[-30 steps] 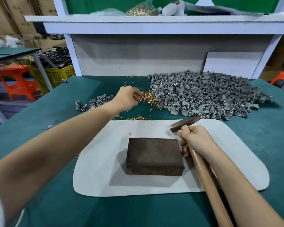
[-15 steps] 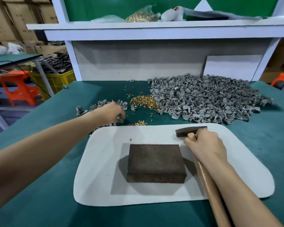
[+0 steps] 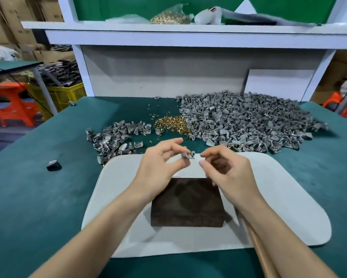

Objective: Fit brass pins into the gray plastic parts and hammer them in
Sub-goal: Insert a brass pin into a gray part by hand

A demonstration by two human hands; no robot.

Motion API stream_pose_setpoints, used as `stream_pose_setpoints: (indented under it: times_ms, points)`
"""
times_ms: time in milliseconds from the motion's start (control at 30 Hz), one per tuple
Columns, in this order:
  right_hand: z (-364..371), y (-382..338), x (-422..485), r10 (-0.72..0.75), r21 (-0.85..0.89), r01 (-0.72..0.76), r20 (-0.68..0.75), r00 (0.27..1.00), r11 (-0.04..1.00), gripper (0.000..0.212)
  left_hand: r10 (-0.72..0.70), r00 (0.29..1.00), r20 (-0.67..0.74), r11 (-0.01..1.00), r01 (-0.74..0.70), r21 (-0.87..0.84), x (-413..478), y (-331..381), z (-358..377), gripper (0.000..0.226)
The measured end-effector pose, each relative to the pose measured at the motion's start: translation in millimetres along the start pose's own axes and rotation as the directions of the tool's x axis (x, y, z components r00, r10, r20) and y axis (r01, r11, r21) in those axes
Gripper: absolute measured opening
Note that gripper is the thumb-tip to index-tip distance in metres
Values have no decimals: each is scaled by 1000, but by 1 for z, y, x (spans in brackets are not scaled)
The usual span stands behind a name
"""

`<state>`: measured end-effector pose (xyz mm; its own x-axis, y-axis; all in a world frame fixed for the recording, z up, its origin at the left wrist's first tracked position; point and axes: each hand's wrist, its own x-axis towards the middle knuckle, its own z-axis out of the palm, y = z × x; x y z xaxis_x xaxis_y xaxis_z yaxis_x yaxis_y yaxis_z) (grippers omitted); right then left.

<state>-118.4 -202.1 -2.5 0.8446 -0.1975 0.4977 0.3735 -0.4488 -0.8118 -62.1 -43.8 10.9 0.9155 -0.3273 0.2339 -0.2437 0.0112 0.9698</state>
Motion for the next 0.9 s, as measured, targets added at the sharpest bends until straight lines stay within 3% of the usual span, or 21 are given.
stream_pose_setpoints:
  times_ms: [200, 433, 600, 767, 900]
  points:
    - [8, -7, -4, -272, -194, 274, 42, 962, 942, 7, -121, 993, -13, 944, 111, -312, -16, -2, 11, 15]
    - [11, -8, -6, -291, -221, 285, 7, 957, 933, 3, -167, 986, 26, 923, 166, -348, -17, 2, 10, 16]
    - [10, -11, -6, -230, -153, 212, -112, 967, 965, 8, -133, 991, -3, 936, 125, -329, -18, -2, 10, 15]
    - [11, -9, -8, -174, -126, 162, -82, 981, 979, 9, 45, 999, 10, 999, -45, 18, -24, -4, 11, 22]
    - [12, -6, -7, -130, -127, 119, -85, 988, 985, 9, 86, 996, 23, 994, -87, 66, -26, -3, 13, 26]
